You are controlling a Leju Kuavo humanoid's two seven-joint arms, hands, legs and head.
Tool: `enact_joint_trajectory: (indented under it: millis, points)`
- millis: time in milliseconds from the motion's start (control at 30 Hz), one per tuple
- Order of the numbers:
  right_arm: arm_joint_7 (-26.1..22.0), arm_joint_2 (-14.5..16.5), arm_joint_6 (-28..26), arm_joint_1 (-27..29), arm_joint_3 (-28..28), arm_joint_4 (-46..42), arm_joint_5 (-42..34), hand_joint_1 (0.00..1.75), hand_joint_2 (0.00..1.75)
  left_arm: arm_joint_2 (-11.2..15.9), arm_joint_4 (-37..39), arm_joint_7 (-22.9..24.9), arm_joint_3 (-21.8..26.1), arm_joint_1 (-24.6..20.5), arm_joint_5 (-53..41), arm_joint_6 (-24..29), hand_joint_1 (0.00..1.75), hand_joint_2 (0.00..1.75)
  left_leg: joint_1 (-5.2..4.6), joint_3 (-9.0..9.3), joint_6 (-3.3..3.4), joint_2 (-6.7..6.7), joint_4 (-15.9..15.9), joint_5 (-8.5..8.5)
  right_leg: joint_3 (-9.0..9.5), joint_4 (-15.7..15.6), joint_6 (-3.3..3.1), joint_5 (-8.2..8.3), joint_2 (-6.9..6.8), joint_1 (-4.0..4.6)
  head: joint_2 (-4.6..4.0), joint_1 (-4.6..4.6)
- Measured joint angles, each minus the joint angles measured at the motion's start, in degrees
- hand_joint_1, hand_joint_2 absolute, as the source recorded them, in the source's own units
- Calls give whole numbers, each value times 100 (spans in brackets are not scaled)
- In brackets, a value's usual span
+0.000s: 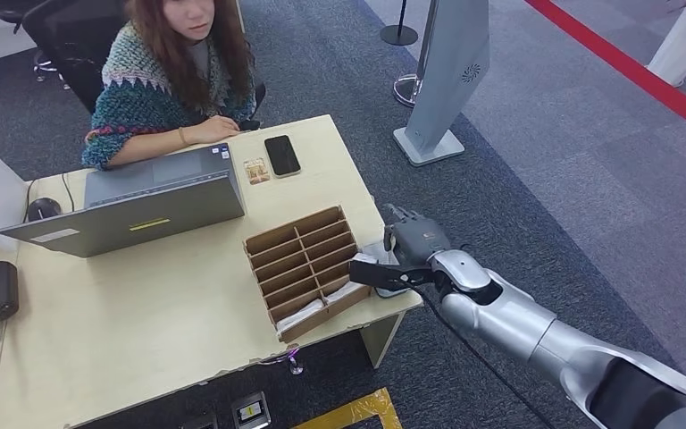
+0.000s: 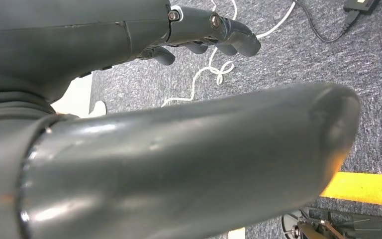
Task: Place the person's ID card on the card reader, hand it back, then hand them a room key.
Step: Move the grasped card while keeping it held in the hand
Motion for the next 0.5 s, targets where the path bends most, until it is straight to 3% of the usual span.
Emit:
enact_joint_trajectory:
  millis: [500]
  points:
    - [-131,142,-115,232,3,87,-180,175,175,0,0,55,1,-1,2,-44,0,0,0,13,-2,16,-1,-2,8,0,0,0,13,0,0,0]
